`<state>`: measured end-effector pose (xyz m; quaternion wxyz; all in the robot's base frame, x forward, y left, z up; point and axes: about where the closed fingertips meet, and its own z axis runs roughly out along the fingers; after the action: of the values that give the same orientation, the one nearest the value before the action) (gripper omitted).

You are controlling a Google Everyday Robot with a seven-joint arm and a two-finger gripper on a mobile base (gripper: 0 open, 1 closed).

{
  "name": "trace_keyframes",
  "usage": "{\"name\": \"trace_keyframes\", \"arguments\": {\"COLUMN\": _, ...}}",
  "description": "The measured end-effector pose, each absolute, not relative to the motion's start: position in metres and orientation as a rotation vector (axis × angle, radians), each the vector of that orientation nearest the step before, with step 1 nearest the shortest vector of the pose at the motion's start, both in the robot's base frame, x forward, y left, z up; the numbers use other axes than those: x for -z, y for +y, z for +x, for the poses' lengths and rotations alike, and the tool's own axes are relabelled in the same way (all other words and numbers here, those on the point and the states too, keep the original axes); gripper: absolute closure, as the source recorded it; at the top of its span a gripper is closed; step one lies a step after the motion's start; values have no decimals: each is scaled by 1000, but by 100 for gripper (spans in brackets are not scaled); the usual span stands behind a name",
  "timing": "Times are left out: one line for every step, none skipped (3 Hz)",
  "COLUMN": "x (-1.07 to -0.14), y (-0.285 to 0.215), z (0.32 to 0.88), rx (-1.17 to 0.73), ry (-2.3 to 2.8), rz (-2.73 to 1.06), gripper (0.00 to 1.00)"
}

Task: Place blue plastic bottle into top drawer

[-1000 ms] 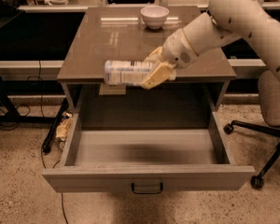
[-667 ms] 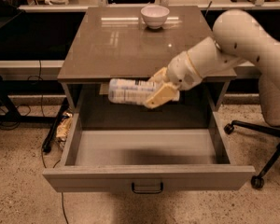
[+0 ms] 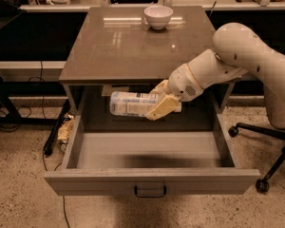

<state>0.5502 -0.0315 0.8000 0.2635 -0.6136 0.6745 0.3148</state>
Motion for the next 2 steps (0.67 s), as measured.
{"name": "trace_keyframes", "arguments": {"x": -769, "y": -37, "z": 558, "rx": -839, "ry": 1847, "rz": -1612, "gripper": 100}}
{"name": "trace_keyframes", "arguments": {"x": -716, "y": -45, "z": 574, "rx": -801, "ry": 1858, "rz": -1537, "gripper": 100}}
